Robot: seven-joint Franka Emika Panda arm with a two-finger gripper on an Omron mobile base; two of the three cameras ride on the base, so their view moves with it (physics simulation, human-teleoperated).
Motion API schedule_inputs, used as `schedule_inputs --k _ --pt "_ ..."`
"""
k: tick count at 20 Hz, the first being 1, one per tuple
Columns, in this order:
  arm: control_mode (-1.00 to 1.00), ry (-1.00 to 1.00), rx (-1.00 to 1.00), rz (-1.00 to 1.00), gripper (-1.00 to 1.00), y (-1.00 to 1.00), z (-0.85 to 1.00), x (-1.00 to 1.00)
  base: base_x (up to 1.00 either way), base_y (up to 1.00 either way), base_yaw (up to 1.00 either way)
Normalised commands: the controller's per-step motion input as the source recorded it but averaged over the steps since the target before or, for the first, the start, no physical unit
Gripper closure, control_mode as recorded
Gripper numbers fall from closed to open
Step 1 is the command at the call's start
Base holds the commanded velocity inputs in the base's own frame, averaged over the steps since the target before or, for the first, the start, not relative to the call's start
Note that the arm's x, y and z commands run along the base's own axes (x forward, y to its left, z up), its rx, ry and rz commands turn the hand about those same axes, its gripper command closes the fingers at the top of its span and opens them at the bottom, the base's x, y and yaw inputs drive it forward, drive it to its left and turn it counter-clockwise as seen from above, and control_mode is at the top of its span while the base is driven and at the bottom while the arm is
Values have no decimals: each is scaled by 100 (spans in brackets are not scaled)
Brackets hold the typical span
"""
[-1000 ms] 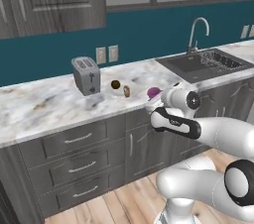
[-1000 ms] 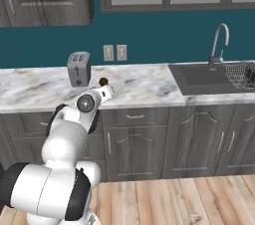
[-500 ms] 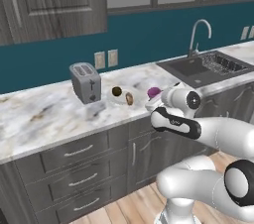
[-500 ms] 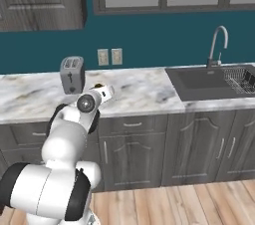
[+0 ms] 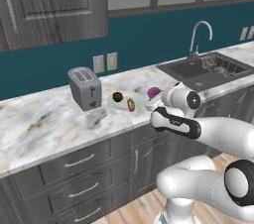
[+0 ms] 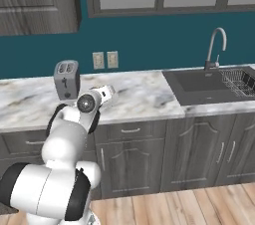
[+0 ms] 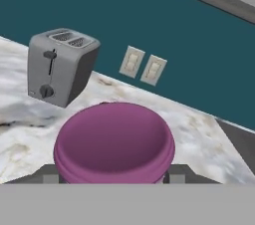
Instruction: Pick the avocado and bread from the counter and place them on the plate. Then pick the jam from the cabinet and place it next to the plate. Lastly close the cabinet door.
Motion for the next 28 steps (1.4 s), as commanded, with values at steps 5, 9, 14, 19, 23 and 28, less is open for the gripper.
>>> schedule_inputs --k 5,9,14,19,23,28 --pt "100 0 0 0 100 0 0 0 40 7 -8" --pt "100 0 0 0 100 0 0 0 41 8 -8" --pt "100 0 0 0 100 0 0 0 42 7 -7" --pt "100 0 0 0 100 0 0 0 37 7 -7" --pt "-100 0 0 0 100 0 0 0 12 3 -4" --pt "-100 0 0 0 100 -3 0 0 0 0 0"
